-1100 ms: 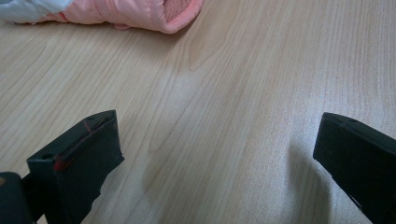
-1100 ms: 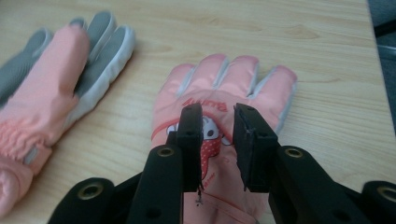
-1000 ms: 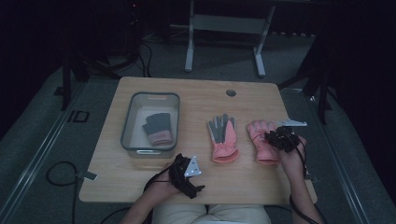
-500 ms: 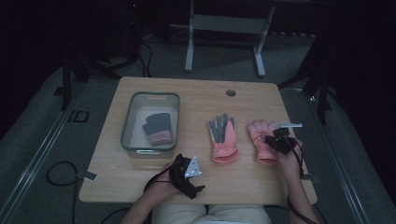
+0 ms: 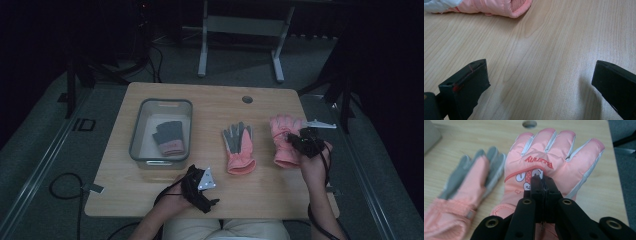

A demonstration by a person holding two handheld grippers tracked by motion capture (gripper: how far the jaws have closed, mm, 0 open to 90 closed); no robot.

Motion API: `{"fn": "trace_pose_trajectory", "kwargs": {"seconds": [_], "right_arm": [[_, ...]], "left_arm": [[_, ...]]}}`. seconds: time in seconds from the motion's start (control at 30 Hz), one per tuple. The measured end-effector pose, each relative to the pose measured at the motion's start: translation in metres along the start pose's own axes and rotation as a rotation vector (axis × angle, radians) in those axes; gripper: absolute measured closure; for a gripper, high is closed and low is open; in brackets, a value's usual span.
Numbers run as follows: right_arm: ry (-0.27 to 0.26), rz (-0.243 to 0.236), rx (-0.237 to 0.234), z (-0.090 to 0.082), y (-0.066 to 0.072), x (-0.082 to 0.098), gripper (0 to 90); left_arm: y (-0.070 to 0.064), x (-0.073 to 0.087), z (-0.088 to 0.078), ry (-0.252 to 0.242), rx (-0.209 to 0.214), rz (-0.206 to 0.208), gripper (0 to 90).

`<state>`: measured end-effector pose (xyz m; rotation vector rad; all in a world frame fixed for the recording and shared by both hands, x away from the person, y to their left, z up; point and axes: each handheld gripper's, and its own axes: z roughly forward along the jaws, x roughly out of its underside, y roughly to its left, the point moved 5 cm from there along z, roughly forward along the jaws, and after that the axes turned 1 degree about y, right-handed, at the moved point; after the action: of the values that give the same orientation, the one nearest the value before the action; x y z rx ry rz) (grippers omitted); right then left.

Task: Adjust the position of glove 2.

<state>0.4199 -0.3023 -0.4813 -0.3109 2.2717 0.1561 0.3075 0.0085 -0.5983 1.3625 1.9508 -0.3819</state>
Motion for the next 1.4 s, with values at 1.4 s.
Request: {"fn": "trace_pose_trajectory", "kwargs": {"seconds": [1.4], "right_arm": [[0.027, -0.066, -0.091, 0.021, 0.140, -0.029, 88.5]], "left_arm": [[-0.001, -0.002, -0.001, -0.011, 0.005, 0.003, 0.3]]}}
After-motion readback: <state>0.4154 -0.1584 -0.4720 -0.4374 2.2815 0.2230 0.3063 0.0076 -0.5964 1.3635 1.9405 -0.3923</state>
